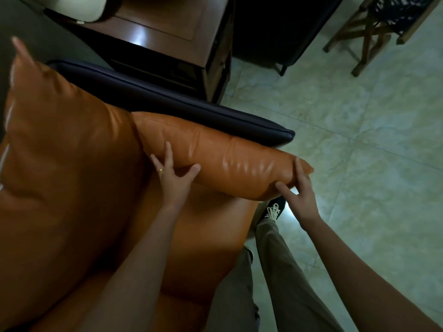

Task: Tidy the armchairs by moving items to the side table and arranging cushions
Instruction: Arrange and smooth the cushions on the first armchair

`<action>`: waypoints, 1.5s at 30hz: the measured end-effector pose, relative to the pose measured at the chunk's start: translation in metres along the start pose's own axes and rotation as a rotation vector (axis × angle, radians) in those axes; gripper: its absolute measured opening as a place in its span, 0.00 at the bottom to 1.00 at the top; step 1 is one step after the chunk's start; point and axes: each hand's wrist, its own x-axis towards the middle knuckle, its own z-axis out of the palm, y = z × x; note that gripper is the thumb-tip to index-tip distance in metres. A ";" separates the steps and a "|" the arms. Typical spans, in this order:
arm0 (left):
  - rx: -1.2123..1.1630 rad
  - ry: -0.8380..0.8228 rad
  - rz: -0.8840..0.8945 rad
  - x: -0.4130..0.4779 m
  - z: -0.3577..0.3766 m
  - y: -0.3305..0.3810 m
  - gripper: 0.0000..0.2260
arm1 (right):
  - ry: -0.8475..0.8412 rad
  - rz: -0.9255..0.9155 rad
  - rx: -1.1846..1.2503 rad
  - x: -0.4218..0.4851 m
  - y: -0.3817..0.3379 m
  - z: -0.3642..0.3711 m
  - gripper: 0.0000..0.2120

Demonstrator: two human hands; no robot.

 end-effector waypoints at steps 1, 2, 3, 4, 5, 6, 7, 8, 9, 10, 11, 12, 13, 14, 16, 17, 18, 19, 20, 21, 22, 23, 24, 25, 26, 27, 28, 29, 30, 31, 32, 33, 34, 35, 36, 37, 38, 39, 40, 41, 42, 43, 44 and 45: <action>-0.018 0.018 -0.006 0.000 0.006 0.000 0.44 | -0.011 0.003 -0.001 0.003 0.000 0.001 0.41; -0.039 0.034 -0.005 0.002 0.010 0.001 0.45 | -0.020 0.007 0.000 0.007 0.000 0.002 0.42; -0.055 0.044 -0.003 0.005 0.014 0.001 0.45 | -0.026 0.011 0.005 0.010 0.000 0.003 0.43; -0.066 0.048 0.001 0.008 0.016 0.001 0.46 | -0.025 0.009 0.008 0.013 -0.001 0.004 0.44; -0.071 0.046 0.003 0.012 0.016 0.001 0.46 | -0.015 0.002 0.009 0.015 -0.003 0.006 0.44; -0.071 0.041 0.003 0.016 0.016 0.001 0.46 | -0.001 -0.006 0.012 0.017 -0.004 0.008 0.44; -0.061 0.039 0.005 0.020 0.013 0.001 0.46 | 0.013 -0.012 0.018 0.019 -0.007 0.012 0.43; -0.044 0.037 0.001 0.025 0.009 0.001 0.46 | 0.015 -0.012 0.030 0.021 -0.011 0.018 0.43; -0.025 0.036 -0.011 0.029 0.002 0.001 0.46 | 0.007 -0.011 0.037 0.023 -0.015 0.025 0.43; -0.008 0.039 -0.026 0.035 -0.006 0.001 0.46 | -0.009 -0.019 0.037 0.026 -0.020 0.032 0.43; 0.010 0.042 -0.039 0.042 -0.015 0.002 0.46 | -0.027 -0.033 0.031 0.029 -0.026 0.039 0.43; 0.033 0.040 -0.053 0.049 -0.023 0.003 0.46 | -0.043 -0.046 0.022 0.031 -0.031 0.045 0.44; 0.057 0.033 -0.067 0.054 -0.030 0.004 0.45 | -0.055 -0.054 0.013 0.034 -0.034 0.049 0.44; 0.077 0.020 -0.075 0.056 -0.035 0.005 0.45 | -0.061 -0.057 0.005 0.036 -0.035 0.050 0.44; 0.086 -0.003 -0.073 0.055 -0.036 0.008 0.45 | -0.073 -0.046 -0.017 0.037 -0.038 0.047 0.44; 0.078 -0.007 -0.071 0.053 -0.035 0.010 0.45 | -0.077 -0.036 -0.030 0.036 -0.039 0.045 0.44; 0.065 -0.009 -0.074 0.049 -0.033 0.012 0.45 | -0.076 -0.022 -0.041 0.033 -0.041 0.045 0.44; 0.049 -0.007 -0.079 0.044 -0.032 0.013 0.44 | -0.054 -0.007 -0.057 0.028 -0.045 0.046 0.44; 0.028 -0.005 -0.088 0.040 -0.032 0.015 0.43 | -0.007 0.011 -0.075 0.021 -0.050 0.049 0.43; 0.006 -0.002 -0.094 0.035 -0.033 0.015 0.41 | 0.059 0.028 -0.095 0.011 -0.054 0.055 0.41; -0.010 0.001 -0.093 0.031 -0.035 0.014 0.40 | 0.132 0.043 -0.096 0.000 -0.057 0.064 0.39; -0.022 0.002 -0.081 0.025 -0.039 0.011 0.38 | 0.192 0.049 -0.091 -0.012 -0.064 0.073 0.38; -0.033 0.005 -0.065 0.018 -0.044 0.008 0.37 | 0.224 0.047 -0.097 -0.025 -0.072 0.083 0.38; -0.042 0.015 -0.044 0.011 -0.050 0.005 0.36 | 0.223 0.029 -0.120 -0.038 -0.083 0.093 0.38; -0.046 0.038 -0.024 0.003 -0.058 0.002 0.34 | 0.194 -0.007 -0.138 -0.051 -0.095 0.105 0.39; -0.043 0.074 -0.007 -0.004 -0.068 -0.003 0.33 | 0.137 -0.052 -0.154 -0.062 -0.108 0.117 0.39; -0.038 0.118 0.009 -0.012 -0.080 -0.008 0.32 | 0.054 -0.086 -0.167 -0.072 -0.122 0.129 0.38; -0.037 0.170 0.022 -0.020 -0.093 -0.014 0.31 | -0.054 -0.134 -0.195 -0.080 -0.137 0.144 0.36; -0.047 0.231 0.031 -0.029 -0.108 -0.021 0.31 | -0.164 -0.213 -0.231 -0.085 -0.153 0.160 0.35; -0.064 0.295 0.034 -0.037 -0.124 -0.029 0.30 | -0.269 -0.312 -0.268 -0.088 -0.167 0.178 0.34; -0.080 0.357 0.032 -0.044 -0.141 -0.038 0.29 | -0.365 -0.402 -0.301 -0.089 -0.180 0.197 0.33; -0.086 0.415 0.032 -0.050 -0.157 -0.047 0.29 | -0.449 -0.469 -0.326 -0.088 -0.193 0.217 0.32; -0.073 0.472 0.032 -0.056 -0.174 -0.057 0.28 | -0.520 -0.514 -0.346 -0.087 -0.204 0.237 0.31; -0.049 0.528 0.032 -0.062 -0.191 -0.067 0.28 | -0.575 -0.561 -0.364 -0.086 -0.216 0.258 0.30; -0.026 0.586 0.024 -0.067 -0.207 -0.077 0.27 | -0.618 -0.619 -0.384 -0.085 -0.228 0.280 0.29; -0.011 0.653 0.008 -0.073 -0.223 -0.087 0.26 | -0.662 -0.688 -0.413 -0.087 -0.242 0.301 0.28; -0.002 0.728 -0.012 -0.078 -0.237 -0.097 0.25 | -0.706 -0.761 -0.437 -0.089 -0.254 0.323 0.28; 0.008 0.795 -0.037 -0.080 -0.250 -0.105 0.23 | -0.743 -0.830 -0.466 -0.091 -0.265 0.344 0.28; 0.022 0.845 -0.067 -0.080 -0.261 -0.113 0.22 | -0.768 -0.898 -0.497 -0.095 -0.275 0.364 0.28; 0.050 0.871 -0.089 -0.078 -0.271 -0.120 0.21 | -0.786 -0.962 -0.531 -0.098 -0.284 0.383 0.28; 0.090 0.866 -0.105 -0.073 -0.281 -0.126 0.21 | -0.793 -1.028 -0.567 -0.102 -0.293 0.403 0.27; 0.137 0.826 -0.124 -0.065 -0.291 -0.130 0.21 | -0.797 -1.109 -0.614 -0.104 -0.300 0.422 0.26; 0.182 0.757 -0.160 -0.054 -0.301 -0.135 0.22 | -0.806 -1.209 -0.686 -0.105 -0.305 0.440 0.25; 0.236 0.671 -0.210 -0.043 -0.309 -0.141 0.22 | -0.827 -1.307 -0.787 -0.103 -0.307 0.457 0.25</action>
